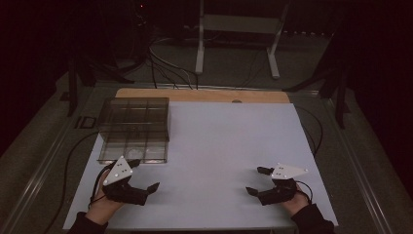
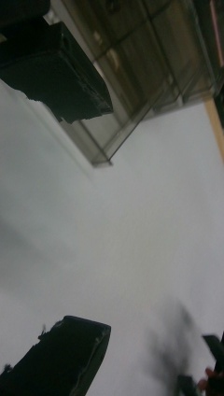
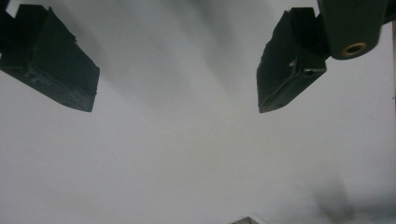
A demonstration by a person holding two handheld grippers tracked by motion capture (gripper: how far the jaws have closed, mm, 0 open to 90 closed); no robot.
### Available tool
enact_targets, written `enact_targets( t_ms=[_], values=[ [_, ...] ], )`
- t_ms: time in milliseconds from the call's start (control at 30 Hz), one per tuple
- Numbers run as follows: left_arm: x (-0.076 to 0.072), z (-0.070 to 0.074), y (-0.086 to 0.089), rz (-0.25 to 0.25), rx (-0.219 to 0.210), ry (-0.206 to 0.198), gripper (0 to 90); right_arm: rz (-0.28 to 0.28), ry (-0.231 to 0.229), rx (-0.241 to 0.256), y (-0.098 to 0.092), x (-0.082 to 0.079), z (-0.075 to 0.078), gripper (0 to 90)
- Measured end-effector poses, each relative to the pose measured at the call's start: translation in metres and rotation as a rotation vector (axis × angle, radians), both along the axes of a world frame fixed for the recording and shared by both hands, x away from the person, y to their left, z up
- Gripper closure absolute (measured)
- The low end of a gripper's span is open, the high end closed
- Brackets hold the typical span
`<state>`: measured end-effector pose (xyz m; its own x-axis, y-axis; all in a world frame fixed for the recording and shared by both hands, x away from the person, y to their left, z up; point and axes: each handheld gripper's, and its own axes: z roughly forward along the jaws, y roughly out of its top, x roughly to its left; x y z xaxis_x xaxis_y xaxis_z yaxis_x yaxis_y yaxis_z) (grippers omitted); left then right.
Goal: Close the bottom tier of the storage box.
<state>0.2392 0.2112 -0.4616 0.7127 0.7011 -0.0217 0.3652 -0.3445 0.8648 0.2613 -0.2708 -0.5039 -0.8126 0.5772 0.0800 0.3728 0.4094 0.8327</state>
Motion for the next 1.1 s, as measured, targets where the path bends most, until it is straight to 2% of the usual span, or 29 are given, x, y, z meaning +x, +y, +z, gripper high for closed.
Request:
enact_targets(
  t_ms=[67, 100, 133, 200, 267, 333, 467, 600, 633, 700, 800, 867, 1100],
  values=[
    [0.000, 0.000, 0.000, 0.000, 0.000, 0.000, 0.2, -0.002, 0.003, 0.002, 0.000, 0.000, 0.000, 13.3],
    [0.003, 0.001, 0.001, 0.050, 0.007, -0.004, 0.1, -0.003, 0.005, 0.002, 0.000, 0.000, 0.000, 13.3],
    [0.005, 0.001, 0.002, 0.075, 0.007, 0.006, 0.1, -0.004, 0.005, 0.000, 0.000, 0.001, -0.001, 13.3],
    [0.009, 0.000, 0.004, 0.102, -0.006, 0.015, 0.2, -0.003, 0.006, 0.002, 0.000, 0.000, 0.000, 13.3],
    [0.012, 0.000, 0.004, 0.140, 0.011, -0.005, 0.1, -0.002, 0.003, 0.004, 0.000, 0.000, 0.000, 13.3],
    [0.015, -0.001, 0.004, 0.148, 0.012, -0.010, 0.2, -0.001, 0.004, 0.003, 0.001, 0.000, 0.000, 13.3],
    [0.022, -0.004, 0.000, 0.155, 0.064, -0.027, 0.2, -0.001, 0.007, 0.001, 0.000, 0.000, 0.000, 13.3],
    [0.025, -0.005, -0.002, 0.186, 0.053, -0.012, 0.2, -0.001, 0.006, 0.003, 0.001, 0.000, 0.000, 13.3],
    [0.026, -0.006, -0.005, 0.213, 0.065, -0.018, 0.2, 0.001, 0.005, 0.003, 0.001, 0.000, 0.000, 13.3],
    [0.029, -0.007, -0.007, 0.223, 0.092, -0.017, 0.2, 0.002, 0.006, -0.001, 0.001, 0.000, 0.000, 13.3],
    [0.031, -0.009, -0.008, 0.232, 0.099, -0.019, 0.3, 0.005, 0.005, 0.001, 0.001, 0.000, 0.000, 13.3],
    [0.033, -0.012, -0.008, 0.248, 0.119, -0.023, 2.0, 0.004, 0.006, 0.002, 0.001, 0.000, 0.000, 13.3],
    [0.036, -0.019, -0.006, 0.266, 0.127, -0.001, 9.3, 0.007, 0.007, -0.001, 0.001, 0.000, 0.000, 13.4]
  ],
)
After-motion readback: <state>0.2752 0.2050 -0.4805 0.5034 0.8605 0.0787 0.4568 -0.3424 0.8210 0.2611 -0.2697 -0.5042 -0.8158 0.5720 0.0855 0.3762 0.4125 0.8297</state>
